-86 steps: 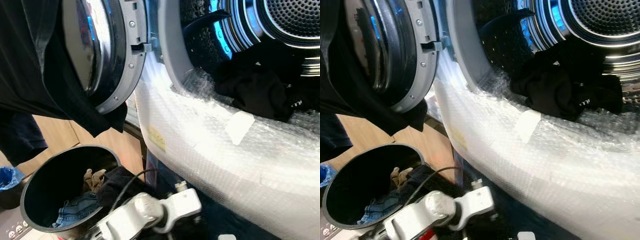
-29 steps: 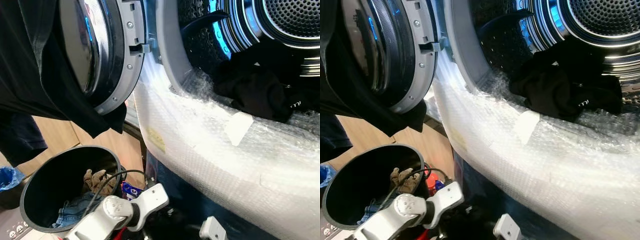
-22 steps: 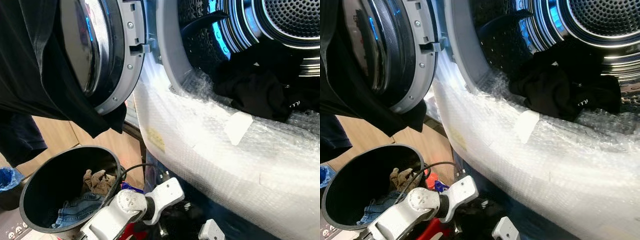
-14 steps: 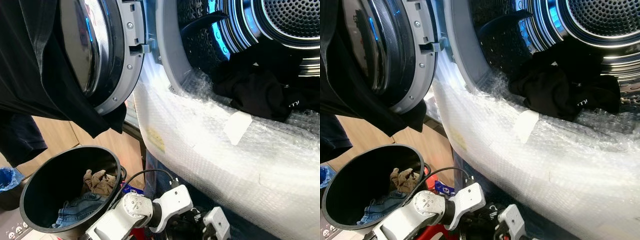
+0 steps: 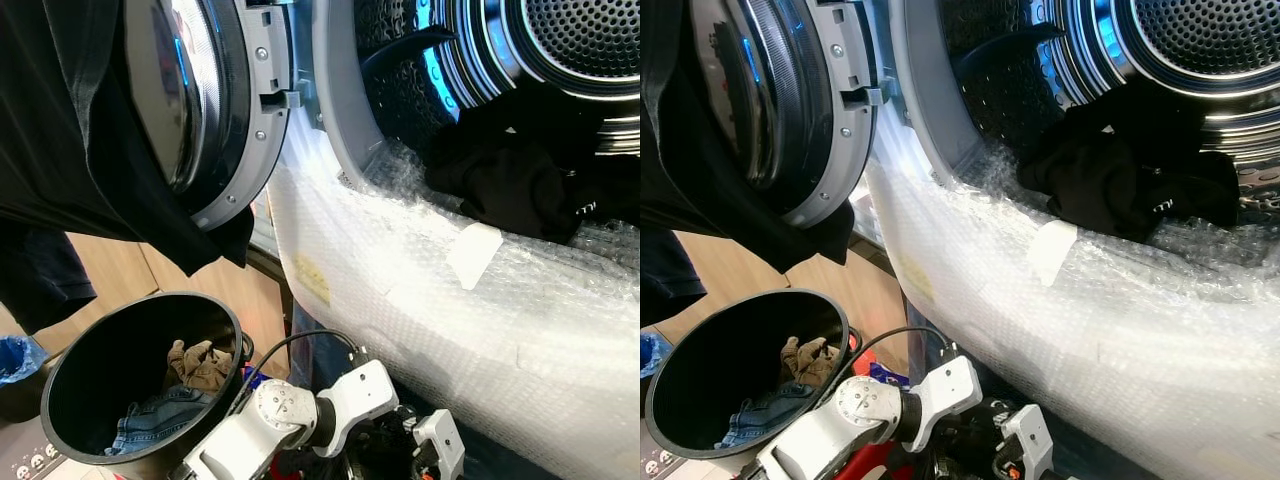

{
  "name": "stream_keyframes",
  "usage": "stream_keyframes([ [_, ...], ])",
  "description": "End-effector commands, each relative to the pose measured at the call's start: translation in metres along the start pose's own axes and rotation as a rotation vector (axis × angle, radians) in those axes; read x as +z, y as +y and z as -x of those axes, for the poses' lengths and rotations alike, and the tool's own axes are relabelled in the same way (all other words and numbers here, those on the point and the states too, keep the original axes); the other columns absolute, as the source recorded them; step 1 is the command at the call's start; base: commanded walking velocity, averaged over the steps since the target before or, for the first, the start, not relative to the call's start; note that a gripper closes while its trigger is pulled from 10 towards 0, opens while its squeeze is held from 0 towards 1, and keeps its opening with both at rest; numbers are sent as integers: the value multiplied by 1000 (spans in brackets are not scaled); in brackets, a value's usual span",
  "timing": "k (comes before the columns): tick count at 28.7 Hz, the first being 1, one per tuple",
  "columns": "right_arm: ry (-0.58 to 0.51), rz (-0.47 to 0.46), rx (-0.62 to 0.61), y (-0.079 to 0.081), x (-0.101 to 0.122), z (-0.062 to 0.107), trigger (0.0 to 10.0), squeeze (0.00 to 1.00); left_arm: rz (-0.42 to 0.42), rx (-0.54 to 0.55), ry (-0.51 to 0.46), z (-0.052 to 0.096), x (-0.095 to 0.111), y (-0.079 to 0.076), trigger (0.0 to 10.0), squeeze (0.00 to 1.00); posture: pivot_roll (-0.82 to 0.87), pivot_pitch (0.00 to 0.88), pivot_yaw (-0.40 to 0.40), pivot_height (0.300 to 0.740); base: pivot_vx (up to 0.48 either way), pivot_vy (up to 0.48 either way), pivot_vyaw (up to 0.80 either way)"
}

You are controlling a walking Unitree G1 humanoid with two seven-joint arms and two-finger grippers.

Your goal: Clothes washing

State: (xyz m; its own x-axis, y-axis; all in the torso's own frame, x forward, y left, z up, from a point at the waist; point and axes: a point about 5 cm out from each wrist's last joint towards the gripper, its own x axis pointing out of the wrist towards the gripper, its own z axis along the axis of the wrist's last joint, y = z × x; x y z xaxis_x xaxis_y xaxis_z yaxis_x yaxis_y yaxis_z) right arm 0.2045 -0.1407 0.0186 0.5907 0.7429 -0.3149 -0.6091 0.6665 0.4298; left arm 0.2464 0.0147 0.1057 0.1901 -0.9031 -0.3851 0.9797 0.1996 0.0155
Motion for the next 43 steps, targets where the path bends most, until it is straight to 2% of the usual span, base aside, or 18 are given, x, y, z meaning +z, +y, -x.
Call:
stream_keyframes([
  [1, -53, -52, -44, -6, 6, -3, 10000, 0, -37, 4, -38, 1, 11, 4, 0, 0, 91, 0, 42, 740, 0, 0, 0],
  [4, -86, -106, -63, -8, 5, -7, 10000, 0, -19, 6, -53, 1, 12, 3, 0, 0, 93, 0, 43, 740, 0, 0, 0],
  [9, -54, -123, -66, -8, -4, -15, 10000, 0, -20, 13, -88, 3, 21, 6, 0, 0, 106, 0, 39, 740, 0, 0, 0],
  [14, -83, -145, -30, -6, -9, -13, 10000, 0, -12, 16, -95, 2, 20, 6, 0, 0, 104, 0, 39, 740, 0, 0, 0],
  [18, -100, -185, -47, -8, -12, -11, 10000, 0, -11, 12, -96, 2, 20, 5, 0, 0, 102, 0, 40, 740, 0, 0, 0],
  [19, -124, -198, -45, -8, -13, -10, 9529, 0, -9, 13, -98, 2, 21, 6, 0, 0, 100, 0, 39, 740, 0, 0, 0],
  [20, -124, -198, -45, -8, -13, -10, 9529, 0, -9, 13, -98, 2, 21, 6, 0, 0, 100, 0, 39, 740, 0, 0, 0],
  [21, -146, -216, -34, -7, -13, -10, 0, 0, -10, 13, -97, 2, 20, 6, 0, 0, 99, 0, 39, 740, 0, 0, 0],
  [29, -140, -217, -16, -6, -15, -11, 0, 0, -26, 40, -92, 5, 22, 15, 0, 0, 114, 0, 37, 740, 0, 0, 0],
  [34, -151, -214, -1, -6, -13, -11, 0, 0, 13, 45, -132, 8, 25, 16, 0, 0, 118, 0, 36, 740, 0, 0, 0],
  [43, -166, -206, 8, -7, -9, -11, 0, 0, 35, 37, -140, 10, 25, 15, 0, 0, 124, 0, 38, 740, 0, 0, 0],
])
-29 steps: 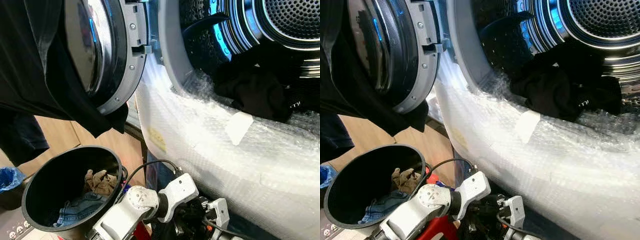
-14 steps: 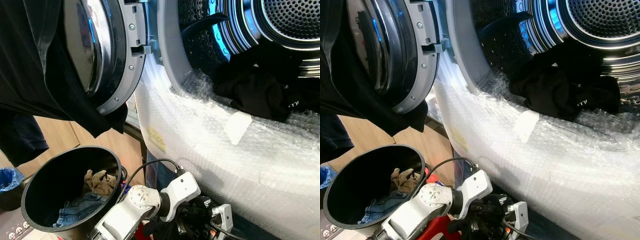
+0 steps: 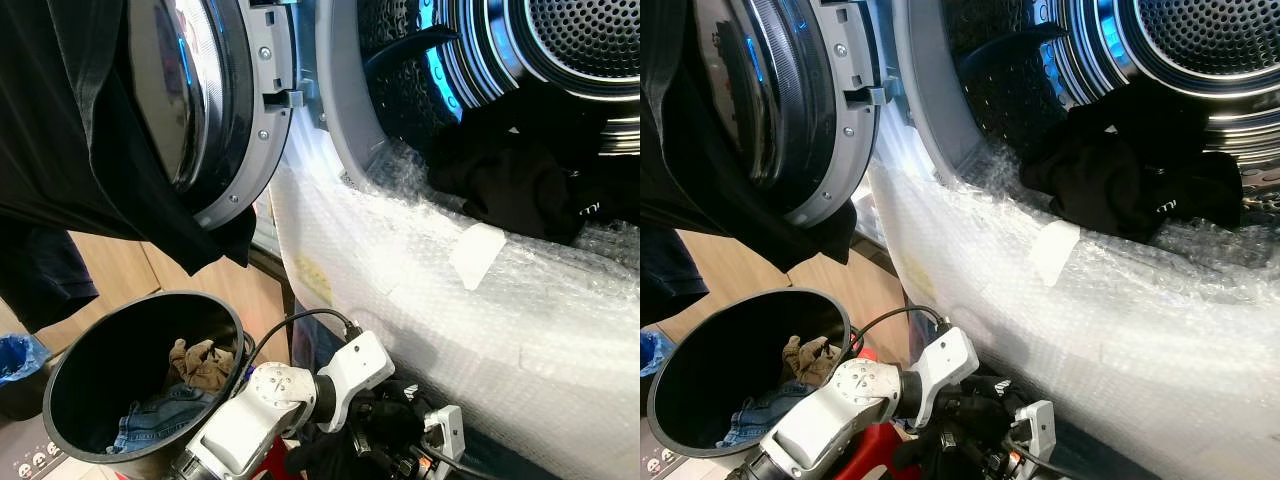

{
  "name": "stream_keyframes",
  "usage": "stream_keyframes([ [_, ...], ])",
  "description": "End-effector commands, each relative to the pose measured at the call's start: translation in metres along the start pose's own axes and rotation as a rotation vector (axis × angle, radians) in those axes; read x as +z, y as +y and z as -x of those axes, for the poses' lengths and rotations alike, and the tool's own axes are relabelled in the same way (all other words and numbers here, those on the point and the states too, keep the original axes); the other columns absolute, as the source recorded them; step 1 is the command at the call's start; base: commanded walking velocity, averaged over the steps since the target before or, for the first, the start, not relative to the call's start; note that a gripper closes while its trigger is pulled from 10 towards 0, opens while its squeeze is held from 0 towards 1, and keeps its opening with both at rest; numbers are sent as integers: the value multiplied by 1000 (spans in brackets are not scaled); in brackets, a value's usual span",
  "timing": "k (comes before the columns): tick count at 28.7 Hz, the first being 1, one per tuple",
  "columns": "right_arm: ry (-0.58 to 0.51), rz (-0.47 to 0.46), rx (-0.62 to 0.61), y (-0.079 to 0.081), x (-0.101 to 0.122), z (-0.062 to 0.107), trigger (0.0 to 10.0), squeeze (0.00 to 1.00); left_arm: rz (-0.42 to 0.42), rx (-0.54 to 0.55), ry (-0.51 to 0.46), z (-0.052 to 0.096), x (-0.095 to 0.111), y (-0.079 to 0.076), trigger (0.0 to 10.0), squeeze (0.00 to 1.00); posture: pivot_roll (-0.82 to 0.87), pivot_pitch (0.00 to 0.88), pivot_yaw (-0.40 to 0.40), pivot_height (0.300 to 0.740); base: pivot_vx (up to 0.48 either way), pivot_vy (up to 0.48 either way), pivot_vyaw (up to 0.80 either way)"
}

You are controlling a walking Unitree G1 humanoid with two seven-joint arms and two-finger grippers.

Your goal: Clothes washing

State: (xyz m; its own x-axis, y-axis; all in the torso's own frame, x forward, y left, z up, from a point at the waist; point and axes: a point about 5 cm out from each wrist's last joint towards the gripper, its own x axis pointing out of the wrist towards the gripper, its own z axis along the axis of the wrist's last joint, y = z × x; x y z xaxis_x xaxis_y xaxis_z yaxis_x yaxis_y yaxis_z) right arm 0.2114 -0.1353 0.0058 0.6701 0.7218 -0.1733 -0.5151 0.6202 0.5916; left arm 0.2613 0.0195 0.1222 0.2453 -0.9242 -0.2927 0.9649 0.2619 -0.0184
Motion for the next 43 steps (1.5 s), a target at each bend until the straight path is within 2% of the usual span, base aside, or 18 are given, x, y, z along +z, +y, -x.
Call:
stream_keyframes([
  [1, -5, -14, -2, -1, -1, 1, 0, 0, -13, -13, -42, 1, 10, -2, 0, 0, 130, 0, 37, 740, 0, 0, 0],
  [7, 12, -6, 8, 0, -3, -2, 0, 0, -19, -30, -82, 5, 15, -5, 0, 0, 148, 0, 40, 740, 0, 0, 0],
  [21, -12, -22, 19, 2, -3, -10, 0, 0, -5, 0, -85, 10, 15, -6, 0, 0, 155, 0, 51, 740, 0, 0, 0],
  [22, -12, -21, 19, 3, -4, -11, 0, 0, -14, 8, -81, 11, 15, -6, 627, 0, 155, 0, 53, 740, 0, 0, 0],
  [23, -16, -20, 9, 1, -3, -10, 0, 0, -20, 20, -80, 12, 15, -5, 10000, 0, 155, 0, 53, 740, 0, 0, 0],
  [28, -23, -21, -8, -3, -1, -9, 0, 0, -6, 33, -71, 13, 15, -6, 10000, 0, 167, 0, 58, 740, 0, 0, 0],
  [29, -18, -21, -10, -3, -2, -9, 0, 0, -1, 32, -62, 15, 13, -7, 10000, 1000, 164, 0, 57, 740, 0, 0, 0],
  [32, -14, -21, -10, -3, -3, -10, 0, 0, 25, 36, -65, 19, 13, -9, 10000, 1000, 164, 0, 58, 740, 0, 0, 0],
  [37, -30, -21, -3, -3, 0, -13, 0, 0, 1, 80, -45, 31, 15, -7, 10000, 1000, 170, 0, 64, 740, 0, 0, 0],
  [43, 37, 6, 8, -3, -9, -14, 0, 0, -23, 156, -10, 45, 28, 1, 10000, 1000, 179, 4, 63, 740, 0, 0, 0],
])
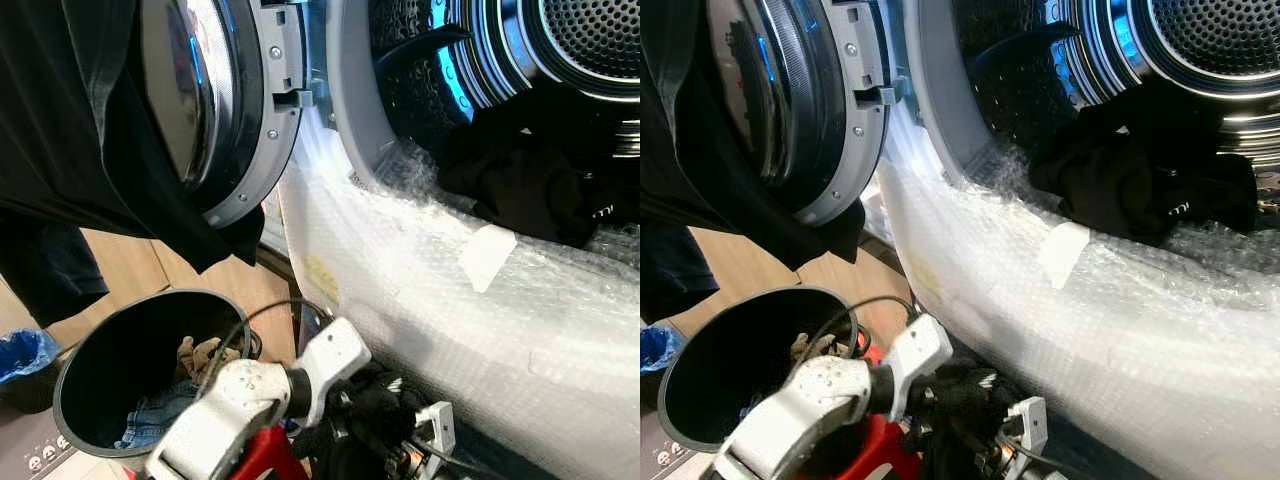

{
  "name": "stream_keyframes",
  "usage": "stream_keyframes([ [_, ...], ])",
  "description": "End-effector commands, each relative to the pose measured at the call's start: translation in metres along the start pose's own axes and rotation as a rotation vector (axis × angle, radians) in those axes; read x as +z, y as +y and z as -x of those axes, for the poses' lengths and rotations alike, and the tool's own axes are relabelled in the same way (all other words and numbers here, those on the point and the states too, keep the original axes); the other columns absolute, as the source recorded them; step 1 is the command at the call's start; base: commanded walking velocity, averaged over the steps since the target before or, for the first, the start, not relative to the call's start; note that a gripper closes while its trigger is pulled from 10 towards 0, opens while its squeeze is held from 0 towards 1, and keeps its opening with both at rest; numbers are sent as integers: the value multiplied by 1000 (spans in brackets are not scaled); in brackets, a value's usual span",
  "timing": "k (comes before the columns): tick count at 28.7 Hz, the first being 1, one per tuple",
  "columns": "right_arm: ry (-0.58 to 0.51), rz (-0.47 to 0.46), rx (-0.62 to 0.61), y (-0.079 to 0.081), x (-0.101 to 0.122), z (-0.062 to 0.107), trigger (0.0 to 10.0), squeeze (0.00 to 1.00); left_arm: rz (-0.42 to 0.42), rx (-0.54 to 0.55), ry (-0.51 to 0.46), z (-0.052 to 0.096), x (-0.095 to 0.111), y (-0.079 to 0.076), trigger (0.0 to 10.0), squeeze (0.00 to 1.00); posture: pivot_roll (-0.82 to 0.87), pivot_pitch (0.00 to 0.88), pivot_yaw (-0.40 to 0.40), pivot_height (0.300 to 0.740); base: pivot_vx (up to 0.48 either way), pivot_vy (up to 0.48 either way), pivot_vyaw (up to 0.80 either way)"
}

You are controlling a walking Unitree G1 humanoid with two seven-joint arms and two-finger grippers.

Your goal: Clothes washing

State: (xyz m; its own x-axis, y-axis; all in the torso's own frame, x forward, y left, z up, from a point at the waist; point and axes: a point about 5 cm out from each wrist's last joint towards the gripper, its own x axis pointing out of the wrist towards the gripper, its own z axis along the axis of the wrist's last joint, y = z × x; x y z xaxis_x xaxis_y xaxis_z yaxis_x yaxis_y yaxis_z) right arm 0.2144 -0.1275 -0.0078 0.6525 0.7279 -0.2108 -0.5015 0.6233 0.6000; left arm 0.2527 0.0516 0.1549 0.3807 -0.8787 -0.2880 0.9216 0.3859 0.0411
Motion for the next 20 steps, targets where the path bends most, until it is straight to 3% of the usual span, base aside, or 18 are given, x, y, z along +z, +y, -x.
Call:
stream_keyframes([
  [1, -2, 20, 16, 2, 3, -4, 0, 0, -4, 17, -5, 4, 7, 2, 10000, 1000, 179, 4, 63, 740, 0, 0, 0],
  [4, 5, 26, 9, 0, 2, -3, 0, 0, -12, 81, 16, 12, 9, 9, 10000, 1000, 165, 0, 67, 740, 0, 0, 0],
  [9, 28, 34, 1, -2, -1, -2, 0, 0, 20, 309, 17, 22, 12, 34, 10000, 1000, 167, 0, 61, 740, 0, 0, 0],
  [12, 76, 61, 7, -1, -7, -2, 0, 0, 20, 491, 71, 27, 1, 56, 10000, 1000, 165, 0, 61, 740, 0, 0, 0],
  [17, 65, 62, 20, 0, -7, 2, 0, 0, 51, 602, 156, 38, -18, 66, 10000, 1000, 148, 0, 61, 740, 0, 0, 0],
  [20, 66, 64, 18, -1, -9, 7, 0, 0, 69, 728, 216, 55, -39, 69, 10000, 1000, 141, 0, 60, 740, 0, 0, 0],
])
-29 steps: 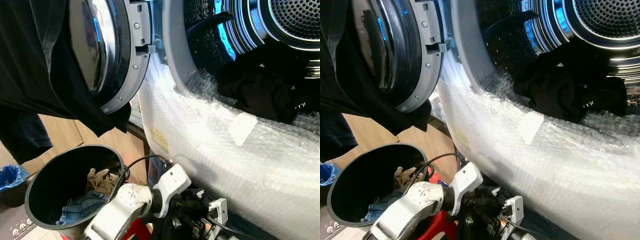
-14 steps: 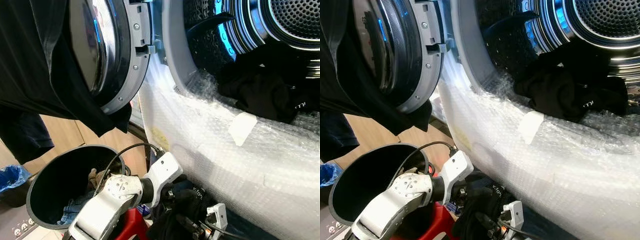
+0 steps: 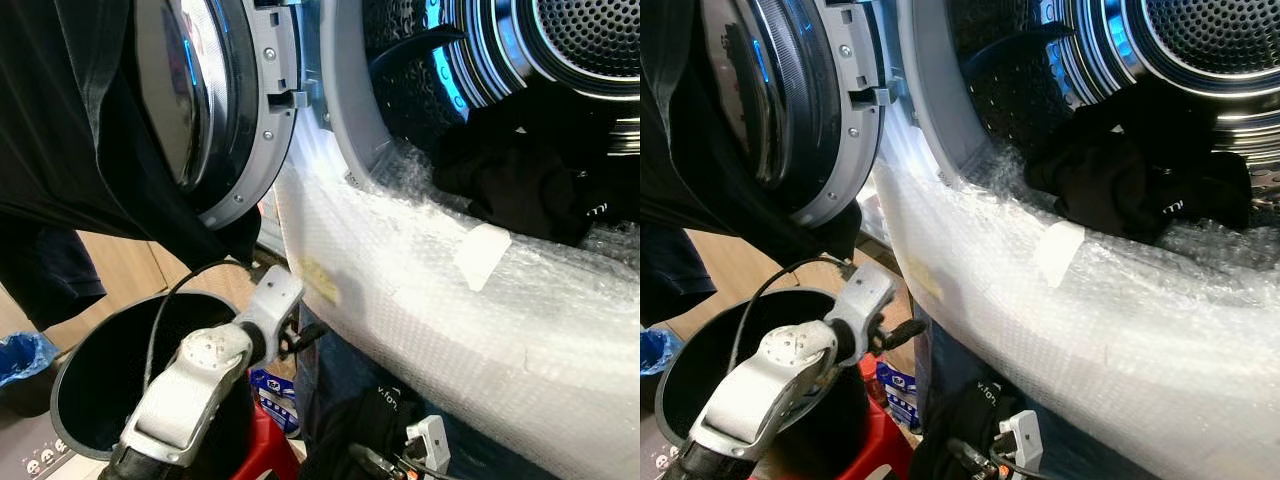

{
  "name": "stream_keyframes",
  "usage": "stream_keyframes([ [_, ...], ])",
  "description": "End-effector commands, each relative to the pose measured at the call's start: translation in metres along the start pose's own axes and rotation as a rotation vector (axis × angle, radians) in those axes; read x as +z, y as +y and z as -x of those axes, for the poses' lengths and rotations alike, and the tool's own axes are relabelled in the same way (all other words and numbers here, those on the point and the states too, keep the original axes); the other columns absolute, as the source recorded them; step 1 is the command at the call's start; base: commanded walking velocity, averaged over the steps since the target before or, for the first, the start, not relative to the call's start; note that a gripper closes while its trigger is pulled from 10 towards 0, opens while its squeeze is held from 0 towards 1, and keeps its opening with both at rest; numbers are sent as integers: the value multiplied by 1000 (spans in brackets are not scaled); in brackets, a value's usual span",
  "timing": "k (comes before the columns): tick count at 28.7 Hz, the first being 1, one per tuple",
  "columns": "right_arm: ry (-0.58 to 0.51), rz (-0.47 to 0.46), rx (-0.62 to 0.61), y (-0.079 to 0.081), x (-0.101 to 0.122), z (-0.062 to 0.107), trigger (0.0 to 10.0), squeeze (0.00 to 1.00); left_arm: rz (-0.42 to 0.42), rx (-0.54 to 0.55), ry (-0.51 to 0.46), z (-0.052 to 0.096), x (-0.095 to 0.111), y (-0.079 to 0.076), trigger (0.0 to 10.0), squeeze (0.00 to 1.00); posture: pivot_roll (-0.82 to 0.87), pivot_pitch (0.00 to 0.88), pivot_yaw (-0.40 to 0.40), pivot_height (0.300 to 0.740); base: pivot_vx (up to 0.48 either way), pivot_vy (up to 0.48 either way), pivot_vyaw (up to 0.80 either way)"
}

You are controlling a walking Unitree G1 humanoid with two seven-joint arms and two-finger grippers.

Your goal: Clothes washing

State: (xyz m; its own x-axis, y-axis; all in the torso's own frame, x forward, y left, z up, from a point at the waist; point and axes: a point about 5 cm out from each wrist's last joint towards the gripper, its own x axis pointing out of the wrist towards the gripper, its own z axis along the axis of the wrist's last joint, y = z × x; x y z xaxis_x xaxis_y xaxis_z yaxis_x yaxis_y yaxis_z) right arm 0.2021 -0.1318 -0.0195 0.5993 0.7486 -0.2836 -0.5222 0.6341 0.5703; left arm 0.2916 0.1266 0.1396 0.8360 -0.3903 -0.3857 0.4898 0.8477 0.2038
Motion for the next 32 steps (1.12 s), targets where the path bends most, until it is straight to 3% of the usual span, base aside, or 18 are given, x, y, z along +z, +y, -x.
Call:
stream_keyframes([
  [1, -22, 26, 14, 2, 4, 0, 0, 0, 0, 136, 18, 5, -13, 15, 10000, 1000, 140, 0, 58, 740, 0, 0, 0],
  [4, -22, 21, 12, 3, 1, 3, 0, 0, 20, 291, -14, 13, -27, 29, 10000, 1000, 148, 0, 54, 740, 0, 0, 0],
  [6, -25, 18, 14, 3, 1, 4, 0, 0, 29, 329, -27, 16, -30, 32, 10000, 1000, 148, 0, 54, 740, 0, 0, 0],
  [7, -8, 35, 20, 4, 0, 6, 0, 0, 26, 427, -56, 23, -41, 38, 10000, 969, 160, 0, 46, 740, 0, 0, 0],
  [8, 6, 52, 26, 4, -1, 6, 0, 0, 26, 463, -59, 26, -48, 41, 10000, 851, 160, 0, 46, 740, 0, 0, 0],
  [9, 15, 75, 44, 7, 0, 5, 0, 0, 39, 506, -52, 28, -61, 43, 10000, 0, 167, 0, 43, 740, 0, 0, 0],
  [12, -8, 119, 115, 18, 11, 3, 0, 0, 47, 610, 49, 36, -99, 49, 10000, 0, 161, 0, 39, 740, 0, 0, 0],
  [14, -23, 156, 173, 27, 19, 7, 0, 0, 76, 644, 74, 41, -110, 52, 10000, 0, 168, 0, 35, 740, 0, 0, 0],
  [18, -116, 227, 328, 56, 52, 20, 0, 0, 131, 723, -66, 49, -95, 66, 10000, 0, 156, 0, 38, 740, 0, 0, 0],
  [22, -153, 326, 439, 81, 76, 28, 0, 0, 125, 792, -117, 51, -93, 71, 10000, 0, 140, 0, 38, 740, 0, 0, 0],
  [23, -182, 360, 491, 93, 86, 33, 0, 0, 123, 799, -135, 50, -90, 70, 10000, 0, 139, 0, 39, 740, 0, 0, 0],
  [26, -256, 409, 532, 111, 104, 37, 0, 0, 124, 797, -140, 48, -90, 69, 10000, 0, 131, 0, 42, 740, 0, 0, 0],
  [27, -348, 417, 589, 130, 129, 41, 0, 0, 129, 795, -165, 47, -89, 68, 10000, 0, 126, 0, 44, 740, 0, 0, 0],
  [29, -458, 408, 645, 147, 161, 48, 0, 0, 133, 790, -177, 46, -88, 66, 10000, 0, 123, 0, 45, 740, 0, 0, 0],
  [32, -539, 407, 669, 155, 187, 56, 0, 0, 134, 787, -178, 45, -89, 65, 10000, 0, 123, 0, 46, 740, 0, 0, 0],
])
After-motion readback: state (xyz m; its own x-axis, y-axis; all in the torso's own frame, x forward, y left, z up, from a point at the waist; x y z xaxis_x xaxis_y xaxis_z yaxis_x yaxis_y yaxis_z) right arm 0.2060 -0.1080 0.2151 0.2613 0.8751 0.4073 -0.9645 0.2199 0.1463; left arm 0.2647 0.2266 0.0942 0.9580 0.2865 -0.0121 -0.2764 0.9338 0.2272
